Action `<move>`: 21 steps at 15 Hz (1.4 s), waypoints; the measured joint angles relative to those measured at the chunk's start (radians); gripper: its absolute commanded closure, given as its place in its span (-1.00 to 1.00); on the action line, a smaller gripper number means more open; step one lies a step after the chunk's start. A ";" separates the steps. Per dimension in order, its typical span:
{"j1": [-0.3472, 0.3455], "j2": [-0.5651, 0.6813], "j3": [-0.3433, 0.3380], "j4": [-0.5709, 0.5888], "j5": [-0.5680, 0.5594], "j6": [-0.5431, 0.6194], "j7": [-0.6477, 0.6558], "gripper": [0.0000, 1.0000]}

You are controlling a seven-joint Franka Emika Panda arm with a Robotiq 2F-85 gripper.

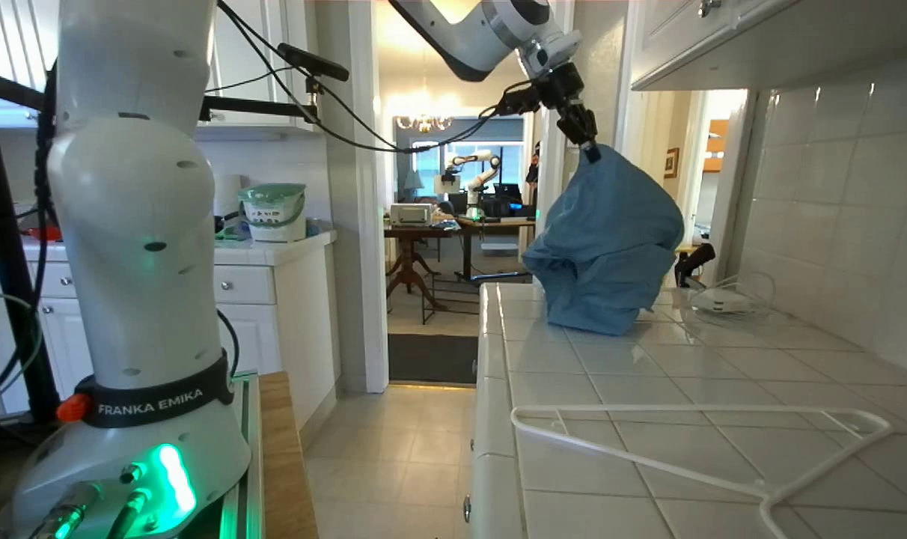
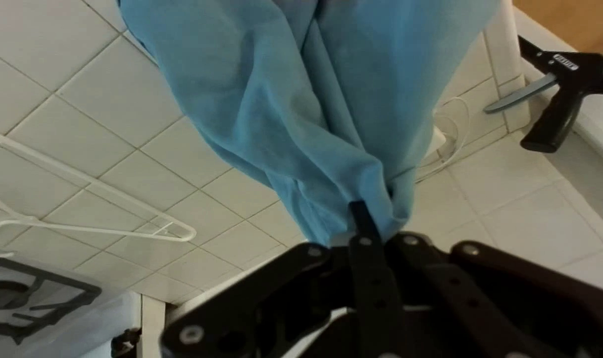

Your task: Move the white hanger to the right then place the blue towel on the left.

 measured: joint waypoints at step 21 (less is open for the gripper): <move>-0.244 -0.156 0.010 -0.469 -0.292 0.415 -0.196 0.99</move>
